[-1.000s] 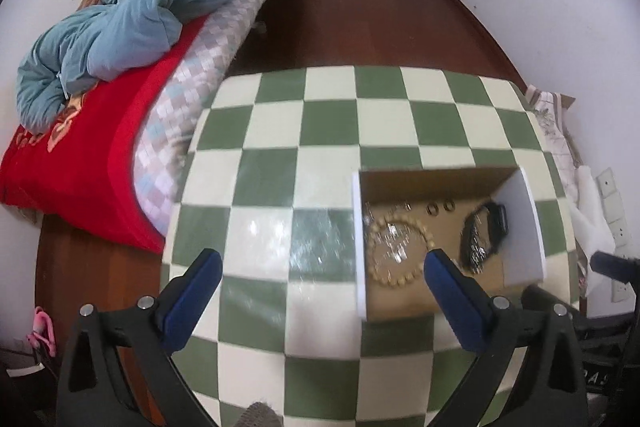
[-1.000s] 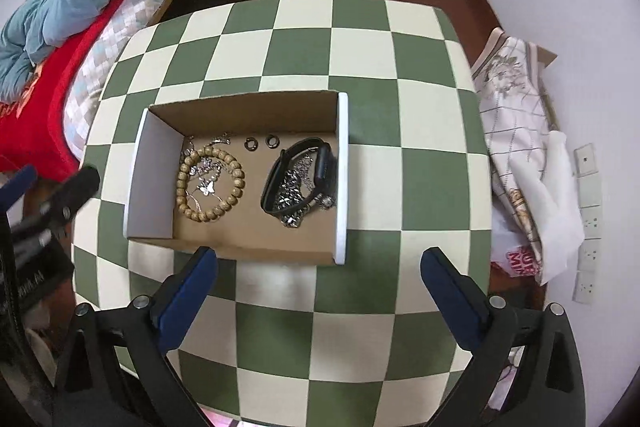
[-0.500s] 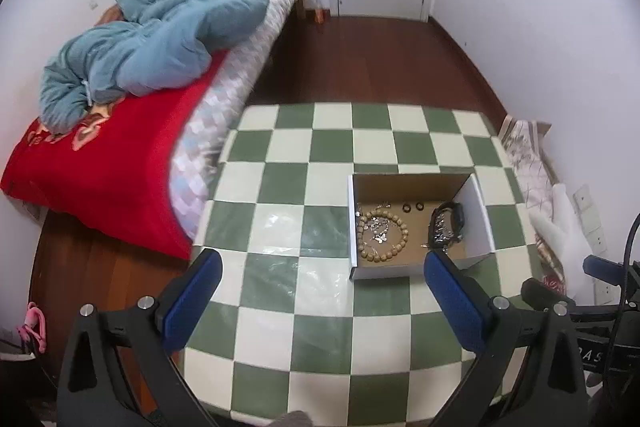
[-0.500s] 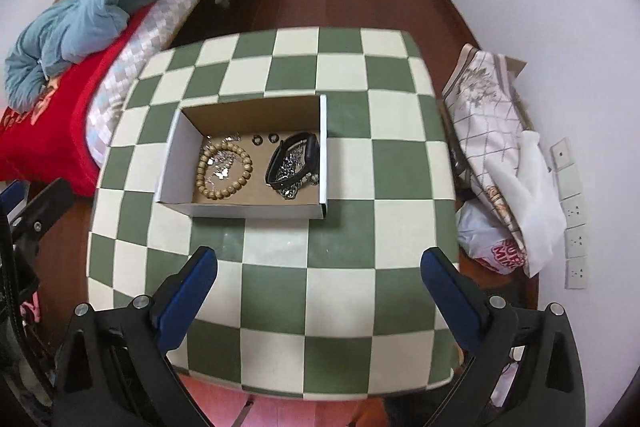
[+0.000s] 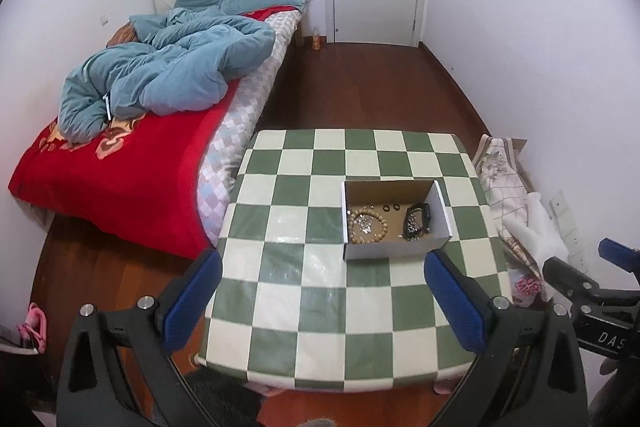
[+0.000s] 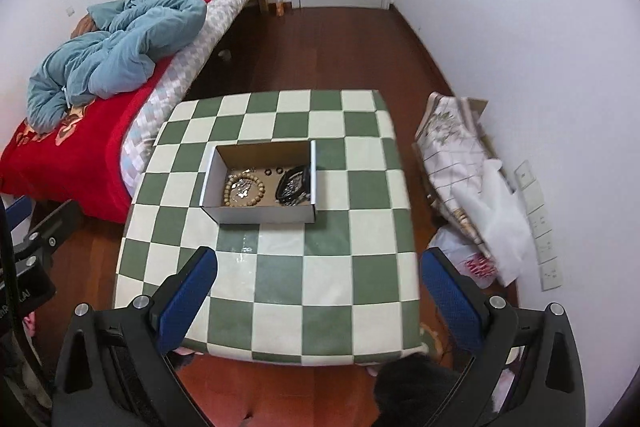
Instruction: Organize jewelry
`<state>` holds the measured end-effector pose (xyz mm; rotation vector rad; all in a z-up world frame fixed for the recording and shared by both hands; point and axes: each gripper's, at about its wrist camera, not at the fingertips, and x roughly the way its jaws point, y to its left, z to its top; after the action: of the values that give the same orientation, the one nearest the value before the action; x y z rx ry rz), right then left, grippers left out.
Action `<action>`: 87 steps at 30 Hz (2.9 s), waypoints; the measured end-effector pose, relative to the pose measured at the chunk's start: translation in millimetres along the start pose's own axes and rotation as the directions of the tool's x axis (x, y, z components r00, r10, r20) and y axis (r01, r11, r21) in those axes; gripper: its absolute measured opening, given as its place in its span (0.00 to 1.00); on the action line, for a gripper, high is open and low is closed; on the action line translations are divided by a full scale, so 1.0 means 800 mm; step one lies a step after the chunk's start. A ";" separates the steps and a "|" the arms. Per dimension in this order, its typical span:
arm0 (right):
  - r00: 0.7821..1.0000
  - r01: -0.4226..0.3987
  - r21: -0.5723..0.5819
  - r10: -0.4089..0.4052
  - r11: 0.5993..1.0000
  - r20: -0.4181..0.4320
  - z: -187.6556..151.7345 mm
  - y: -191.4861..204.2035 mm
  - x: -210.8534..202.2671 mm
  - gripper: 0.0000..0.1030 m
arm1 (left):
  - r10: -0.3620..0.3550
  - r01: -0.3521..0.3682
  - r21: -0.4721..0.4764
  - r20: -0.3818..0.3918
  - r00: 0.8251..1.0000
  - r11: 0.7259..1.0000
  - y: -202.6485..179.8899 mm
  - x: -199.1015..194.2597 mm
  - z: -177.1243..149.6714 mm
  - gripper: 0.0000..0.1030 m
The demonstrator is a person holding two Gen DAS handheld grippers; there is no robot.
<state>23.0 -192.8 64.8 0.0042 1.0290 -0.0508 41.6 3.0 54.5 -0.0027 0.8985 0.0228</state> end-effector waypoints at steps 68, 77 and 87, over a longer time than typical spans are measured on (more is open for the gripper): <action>0.998 0.063 0.021 -0.063 0.998 -0.018 0.064 -0.014 0.041 1.00 | 0.046 -0.046 0.004 -0.019 0.999 0.999 -0.030 0.039 0.046 1.00; 0.998 0.062 0.022 -0.061 0.998 -0.017 0.063 -0.012 0.040 1.00 | 0.053 -0.052 0.010 -0.016 0.998 0.999 -0.026 0.039 0.043 1.00; 0.999 0.053 0.015 -0.053 0.998 -0.011 0.061 -0.005 0.036 1.00 | 0.063 -0.063 0.014 -0.014 0.998 0.998 -0.021 0.042 0.041 1.00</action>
<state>79.6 -199.6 65.6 -0.0093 1.0389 -0.1067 88.6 -12.5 48.4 0.0379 0.9125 0.0755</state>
